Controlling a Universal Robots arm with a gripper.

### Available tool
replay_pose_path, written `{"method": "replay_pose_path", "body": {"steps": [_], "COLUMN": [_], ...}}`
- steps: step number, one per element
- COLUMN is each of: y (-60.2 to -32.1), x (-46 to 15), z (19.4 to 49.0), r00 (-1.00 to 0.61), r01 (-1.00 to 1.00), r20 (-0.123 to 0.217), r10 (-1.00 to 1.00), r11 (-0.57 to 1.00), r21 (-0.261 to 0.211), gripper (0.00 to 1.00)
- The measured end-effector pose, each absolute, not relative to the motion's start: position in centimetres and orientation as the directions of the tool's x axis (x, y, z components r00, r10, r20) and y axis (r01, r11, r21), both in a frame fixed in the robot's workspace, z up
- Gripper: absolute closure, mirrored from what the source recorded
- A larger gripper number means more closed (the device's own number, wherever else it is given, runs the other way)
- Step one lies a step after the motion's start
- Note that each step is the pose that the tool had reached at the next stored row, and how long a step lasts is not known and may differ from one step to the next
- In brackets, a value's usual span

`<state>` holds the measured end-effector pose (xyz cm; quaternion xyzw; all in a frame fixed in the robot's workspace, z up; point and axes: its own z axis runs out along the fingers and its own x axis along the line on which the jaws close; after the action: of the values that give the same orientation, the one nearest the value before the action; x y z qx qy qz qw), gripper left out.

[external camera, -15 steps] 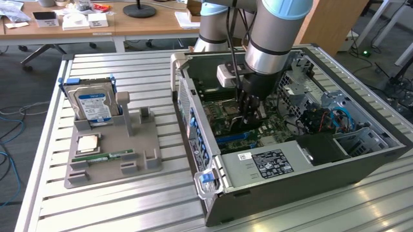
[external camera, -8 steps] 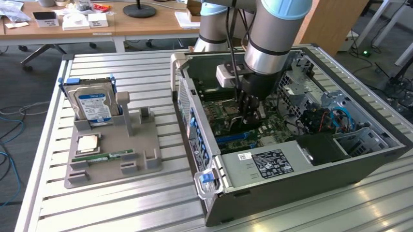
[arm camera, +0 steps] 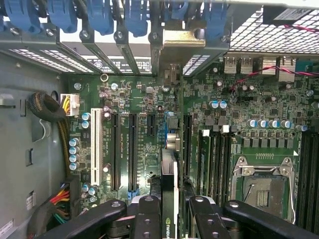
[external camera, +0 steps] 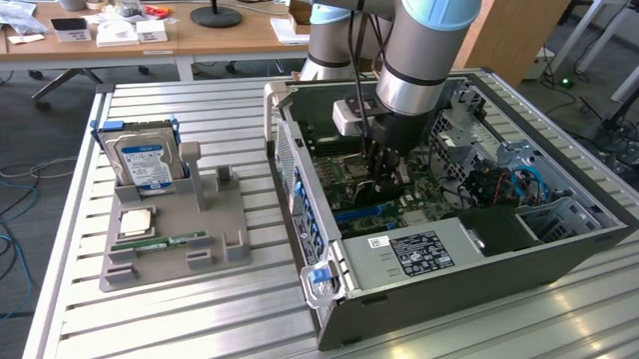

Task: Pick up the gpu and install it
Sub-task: 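Insert the gpu into the slot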

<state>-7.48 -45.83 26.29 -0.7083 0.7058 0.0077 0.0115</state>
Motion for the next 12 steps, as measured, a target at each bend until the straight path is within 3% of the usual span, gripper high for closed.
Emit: {"method": "replay_pose_path", "body": {"steps": [12], "y": [-45.86], "x": [-7.87], "z": [26.22], "r00": [0.004], "r01": [-1.0], "r20": [-0.027], "r10": [-1.0], "r11": [-0.004], "r21": [-0.006], "gripper": [0.73]}}
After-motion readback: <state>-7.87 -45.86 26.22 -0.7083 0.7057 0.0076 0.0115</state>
